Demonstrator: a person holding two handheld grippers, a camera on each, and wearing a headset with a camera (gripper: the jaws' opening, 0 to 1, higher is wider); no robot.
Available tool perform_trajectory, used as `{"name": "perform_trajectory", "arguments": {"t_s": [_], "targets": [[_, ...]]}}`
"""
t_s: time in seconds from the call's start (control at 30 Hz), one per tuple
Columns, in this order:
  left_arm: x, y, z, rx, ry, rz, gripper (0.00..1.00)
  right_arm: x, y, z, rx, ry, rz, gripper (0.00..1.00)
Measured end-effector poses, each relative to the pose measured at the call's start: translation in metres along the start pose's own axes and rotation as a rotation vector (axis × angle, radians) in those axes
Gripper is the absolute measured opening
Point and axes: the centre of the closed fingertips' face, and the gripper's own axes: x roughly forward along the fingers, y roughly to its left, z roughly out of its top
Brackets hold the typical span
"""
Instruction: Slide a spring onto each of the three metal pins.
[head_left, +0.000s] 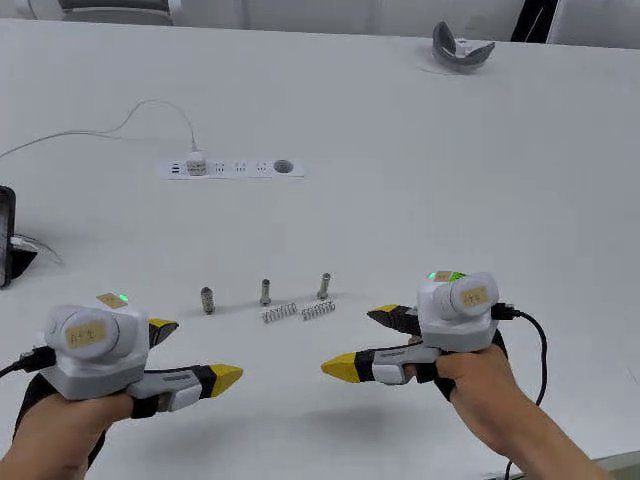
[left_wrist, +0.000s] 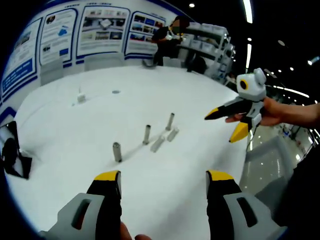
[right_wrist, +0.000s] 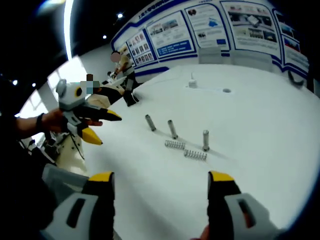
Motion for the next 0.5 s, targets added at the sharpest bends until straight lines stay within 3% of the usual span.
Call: {"name": "perform_trajectory", "arguments": {"t_s": [0.5], "targets": [[0.019, -0.011, -0.001, 0.035, 0.028, -0.036, 0.68, -0.009, 0.001, -0.015, 0.042, -0.011, -0.011, 0.78]]}}
